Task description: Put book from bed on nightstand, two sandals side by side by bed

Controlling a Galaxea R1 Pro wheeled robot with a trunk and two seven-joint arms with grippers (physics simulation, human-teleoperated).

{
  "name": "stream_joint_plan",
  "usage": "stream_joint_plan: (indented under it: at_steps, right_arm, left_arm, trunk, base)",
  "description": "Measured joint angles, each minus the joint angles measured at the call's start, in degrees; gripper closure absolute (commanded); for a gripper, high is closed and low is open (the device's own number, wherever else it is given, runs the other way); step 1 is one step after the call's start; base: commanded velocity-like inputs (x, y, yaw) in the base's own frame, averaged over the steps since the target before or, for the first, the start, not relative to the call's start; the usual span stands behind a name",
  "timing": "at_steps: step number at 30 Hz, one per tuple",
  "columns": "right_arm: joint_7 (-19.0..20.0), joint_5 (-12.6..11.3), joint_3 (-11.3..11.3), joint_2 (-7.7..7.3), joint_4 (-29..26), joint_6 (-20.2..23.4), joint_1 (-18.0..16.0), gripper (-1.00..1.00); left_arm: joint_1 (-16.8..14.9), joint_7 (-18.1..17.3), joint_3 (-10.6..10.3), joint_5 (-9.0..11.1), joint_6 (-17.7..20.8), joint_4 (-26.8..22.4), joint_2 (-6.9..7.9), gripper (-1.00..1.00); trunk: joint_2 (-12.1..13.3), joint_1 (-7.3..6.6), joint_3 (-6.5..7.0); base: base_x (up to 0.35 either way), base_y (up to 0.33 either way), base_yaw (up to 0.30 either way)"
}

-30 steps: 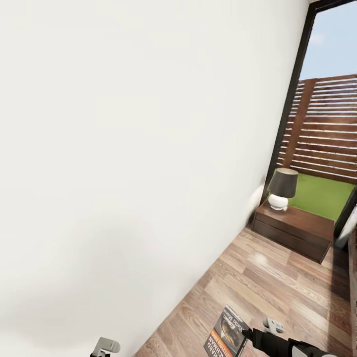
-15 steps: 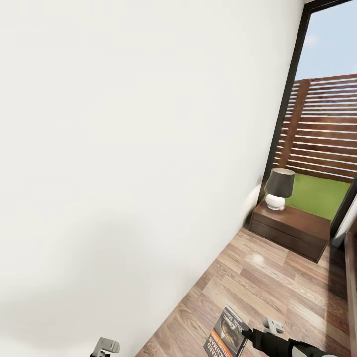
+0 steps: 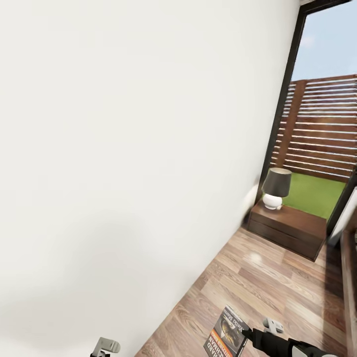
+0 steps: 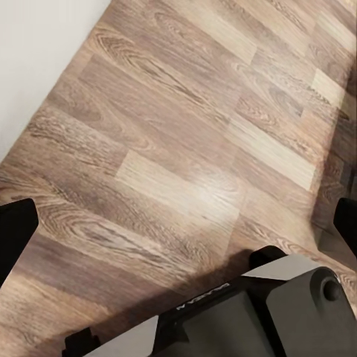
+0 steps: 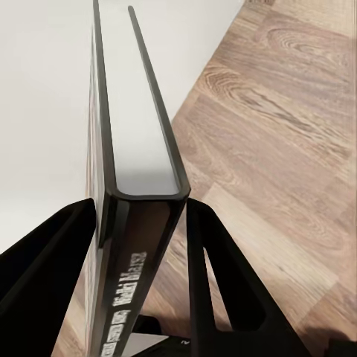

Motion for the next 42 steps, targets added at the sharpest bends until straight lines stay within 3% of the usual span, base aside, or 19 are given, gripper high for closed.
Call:
stream_joint_plan:
  at_steps: [42]
  right_arm:
    - [0.0, 0.1, 0.3, 0.0, 0.0, 0.0, 0.0, 1.0]
  left_arm:
    - [0.0, 0.0, 0.0, 0.0, 0.0, 0.0, 0.0, -1.0]
  trunk:
    - [0.0, -0.02, 2.21]
  base:
    - [0.017, 0.0, -0.262]
